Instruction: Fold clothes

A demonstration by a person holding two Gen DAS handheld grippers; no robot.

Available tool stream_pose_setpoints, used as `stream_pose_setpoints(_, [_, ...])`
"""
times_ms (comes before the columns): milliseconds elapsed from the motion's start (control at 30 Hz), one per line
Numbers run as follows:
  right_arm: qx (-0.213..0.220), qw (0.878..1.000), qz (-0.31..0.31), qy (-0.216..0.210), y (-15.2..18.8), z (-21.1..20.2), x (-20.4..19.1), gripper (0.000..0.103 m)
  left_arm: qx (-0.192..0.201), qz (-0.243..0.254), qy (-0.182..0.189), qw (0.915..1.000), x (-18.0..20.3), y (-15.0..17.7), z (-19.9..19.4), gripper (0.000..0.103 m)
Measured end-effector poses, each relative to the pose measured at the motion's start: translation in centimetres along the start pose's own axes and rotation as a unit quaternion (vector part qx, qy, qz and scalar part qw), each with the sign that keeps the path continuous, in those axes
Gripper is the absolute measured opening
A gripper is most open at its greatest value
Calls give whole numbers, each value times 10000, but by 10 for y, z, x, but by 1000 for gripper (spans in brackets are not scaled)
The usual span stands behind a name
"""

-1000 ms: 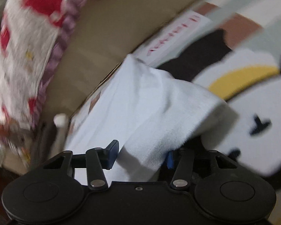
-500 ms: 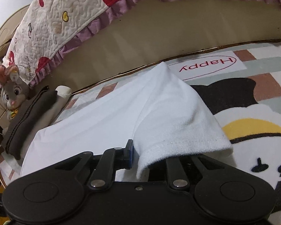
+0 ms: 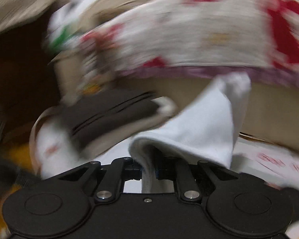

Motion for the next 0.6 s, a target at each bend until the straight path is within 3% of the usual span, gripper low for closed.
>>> stream_pose_setpoints(233, [-1075,9895,-871,-428,68,54,-56,18,-130,-147,-177,9997,-13,6,12,45])
stream_pose_setpoints(400, [-1255,9813,-1373,-485,63,40,-63,24,7,-328,-55,9994,-23,5,6,45])
stream_pose_setpoints(500, [-1398,9803,-1329,-431,64,11,-56,44,122,-414,206,9989,-26,5,-4,47])
stream_pose_setpoints(600, [-1399,9840,-1064,-299,70,-20,-36,46,200,-709,425,9964,-33,6,-18,47])
Point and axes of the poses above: each gripper's, at about its wrist camera, not at the fingertips, and z roughly the way its jaws point, x to its right, y to its underside, the point moved 2 cm from there along z, roughly the way its jaws point, and after that the axes turned 6 degrees about -x, right-handed, at the moved point
